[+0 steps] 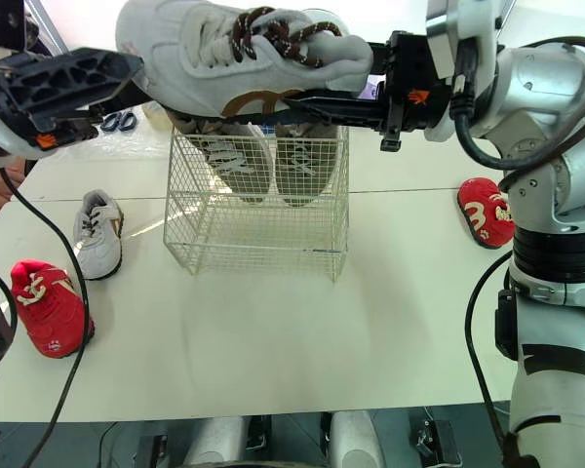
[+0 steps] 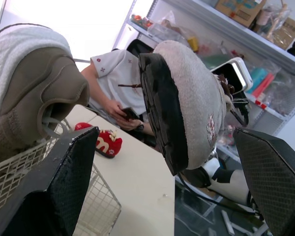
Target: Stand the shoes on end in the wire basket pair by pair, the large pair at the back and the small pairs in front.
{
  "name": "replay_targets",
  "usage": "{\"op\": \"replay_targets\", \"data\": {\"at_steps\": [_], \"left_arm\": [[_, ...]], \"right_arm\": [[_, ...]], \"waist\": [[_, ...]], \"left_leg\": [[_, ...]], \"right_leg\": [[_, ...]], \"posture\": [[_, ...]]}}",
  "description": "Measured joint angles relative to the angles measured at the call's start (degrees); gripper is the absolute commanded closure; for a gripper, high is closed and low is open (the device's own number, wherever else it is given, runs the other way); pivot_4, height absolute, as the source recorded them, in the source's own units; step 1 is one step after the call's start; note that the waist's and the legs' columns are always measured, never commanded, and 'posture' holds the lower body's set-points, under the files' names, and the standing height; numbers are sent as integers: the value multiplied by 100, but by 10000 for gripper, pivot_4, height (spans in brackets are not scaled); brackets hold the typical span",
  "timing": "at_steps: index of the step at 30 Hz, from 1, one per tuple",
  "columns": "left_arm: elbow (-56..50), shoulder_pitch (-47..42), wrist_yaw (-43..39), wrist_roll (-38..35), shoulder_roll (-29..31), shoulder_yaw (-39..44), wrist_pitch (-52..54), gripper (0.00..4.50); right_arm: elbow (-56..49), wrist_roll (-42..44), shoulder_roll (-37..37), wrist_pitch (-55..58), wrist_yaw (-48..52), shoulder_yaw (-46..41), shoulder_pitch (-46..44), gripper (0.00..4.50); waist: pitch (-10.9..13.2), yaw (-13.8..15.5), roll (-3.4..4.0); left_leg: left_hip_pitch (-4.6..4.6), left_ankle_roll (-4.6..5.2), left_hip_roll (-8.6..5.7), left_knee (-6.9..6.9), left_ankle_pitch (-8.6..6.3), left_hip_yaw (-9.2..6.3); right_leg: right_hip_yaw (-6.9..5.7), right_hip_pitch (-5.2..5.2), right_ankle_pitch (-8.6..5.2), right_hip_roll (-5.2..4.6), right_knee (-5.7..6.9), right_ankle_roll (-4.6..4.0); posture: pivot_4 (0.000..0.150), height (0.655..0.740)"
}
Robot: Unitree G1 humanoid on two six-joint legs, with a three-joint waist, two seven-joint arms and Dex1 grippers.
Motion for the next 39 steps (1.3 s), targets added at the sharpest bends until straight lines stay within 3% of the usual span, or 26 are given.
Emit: {"op": "replay_targets", "data": {"at_steps": [4, 6, 8, 12, 14, 15, 16, 18, 22, 27, 30, 35, 39], "left_arm": [[90, -153, 100, 28, -280, -34, -45, 0], [83, -203, 83, 39, -413, -99, -42, 5494], [79, -193, 35, 38, -518, -125, -28, 13603], [61, -164, 32, 31, -533, -123, 7, 34044], [61, -80, 99, -25, -539, -120, 6, 41433], [62, -60, 124, -59, -541, -117, 5, 41719], [62, -49, 164, -87, -544, -114, -2, 41717], [61, -27, 275, -122, -552, -95, -33, 41717], [-195, 313, 546, -168, -728, 277, -474, 41717], [-909, 725, 896, 45, -1262, 895, -1586, 41717], [-1541, 758, 1115, 285, -1881, 994, -2373, 41717], [-1781, 662, 1131, 753, -2450, 710, -3064, 41717], [-1722, 593, 1102, 982, -2731, 579, -3402, 41717]], "right_arm": [[-197, 83, 109, 109, 26, 18, 80, 33470], [-243, 84, 182, 155, 38, 99, 98, 33649], [-268, 70, 204, 164, 39, 116, 145, 33649], [-284, 15, 205, 164, 39, 117, 155, 33649], [-306, 6, 209, 164, 31, 128, 155, 33649], [-307, 6, 209, 165, 29, 131, 155, 33649], [-307, 2, 209, 166, 21, 133, 155, 27550], [-305, -1, 192, 172, 23, 133, 155, 20957], [-169, 123, -73, 567, -191, -182, 358, 838], [138, 1092, 104, 1787, -1579, -1608, 855, 263], [-208, 2770, 1324, 2331, -3390, -2424, 1246, 263], [-909, 4734, 2975, 2101, -5712, -2148, 1352, 263], [-1366, 5130, 3469, 1789, -6438, -1568, 1378, 263]], "waist": [[-1, -3, -2], [-1, -6, -2], [0, -6, -3], [0, -14, -4], [0, -12, -4], [0, -11, -4], [0, -11, -4], [0, -7, -4], [-2, 9, -8], [-4, 16, -29], [-10, -11, -38], [-7, -12, -31], [-9, 7, -34]], "left_leg": [[0, 0, 0, 1, 0, -1], [0, 0, 0, 1, 0, -1], [0, -1, 0, 1, 0, -1], [0, -1, 1, 1, 1, -1], [1, -1, 1, 1, 1, -2], [0, -1, 1, 1, 1, -2], [0, -1, 1, 1, 1, -2], [1, -1, 0, 1, 1, -2], [0, 0, -2, 3, 0, -2], [2, -1, -1, 5, 1, -7], [14, -4, 6, 4, 2, -9], [13, -11, 13, -2, 7, -11], [9, 13, 3, 1, -7, -10]], "right_leg": [[0, 1, 0, 1, 1, 0], [0, 0, 0, 1, 1, 0], [0, 0, 0, 2, 2, 0], [0, 0, 0, 2, 2, 0], [0, 0, 0, 2, 2, 0], [0, 0, 0, 2, 2, 0], [0, 0, 0, 1, 2, 0], [0, 0, 0, 0, 2, 0], [0, 4, 0, -5, -1, -1], [-2, 12, 2, -5, -2, -3], [0, 24, 4, -6, 0, -7], [-2, 15, 6, 16, 7, -10], [-2, 18, 5, 9, 0, -8]], "posture": [[1500, 7400], [1500, 7400], [1500, 7400], [1500, 7400], [1500, 7400], [1500, 7400], [1500, 7400], [1500, 7400], [1500, 7400], [1500, 7400], [1500, 7400], [1500, 7400], [1500, 7400]]}}
